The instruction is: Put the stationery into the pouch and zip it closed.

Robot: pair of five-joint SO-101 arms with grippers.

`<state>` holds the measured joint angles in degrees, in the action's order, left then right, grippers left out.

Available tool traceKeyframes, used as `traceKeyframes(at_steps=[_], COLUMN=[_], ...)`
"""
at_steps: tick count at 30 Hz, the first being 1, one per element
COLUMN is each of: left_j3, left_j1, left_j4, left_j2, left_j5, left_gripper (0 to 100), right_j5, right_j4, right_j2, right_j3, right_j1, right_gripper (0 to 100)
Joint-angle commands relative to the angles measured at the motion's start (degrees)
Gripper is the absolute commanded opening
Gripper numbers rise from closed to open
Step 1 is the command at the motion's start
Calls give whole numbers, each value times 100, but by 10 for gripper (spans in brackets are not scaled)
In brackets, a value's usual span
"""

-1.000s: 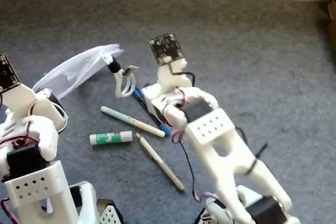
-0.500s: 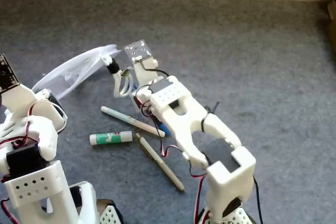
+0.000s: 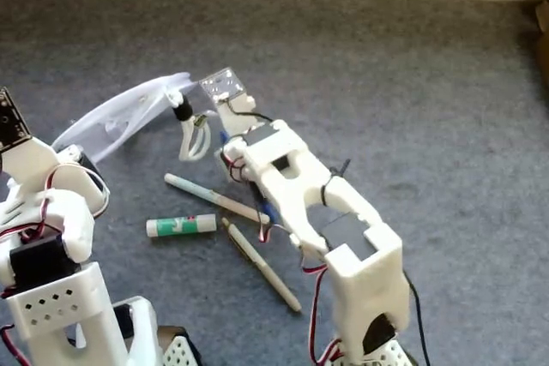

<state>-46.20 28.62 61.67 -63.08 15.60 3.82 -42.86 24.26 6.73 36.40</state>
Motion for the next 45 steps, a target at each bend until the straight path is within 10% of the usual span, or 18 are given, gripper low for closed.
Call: traceKeyframes(at_steps=[1, 26, 45], left_j3=[13, -101, -110], left_j1=[92, -1086, -1182], left_j4=[-44, -79, -167], left_j2=[4, 4, 4], left_j5=[35, 18, 44], left_gripper=[7, 7, 7], right_j5=[185, -457, -782], right_j4=[-435, -2853, 2009], right_j2=[-22, -3626, -9613], right_j3=[-145, -207, 4365], right_j1=[-57, -725, 1068], right_gripper=[11, 4, 4])
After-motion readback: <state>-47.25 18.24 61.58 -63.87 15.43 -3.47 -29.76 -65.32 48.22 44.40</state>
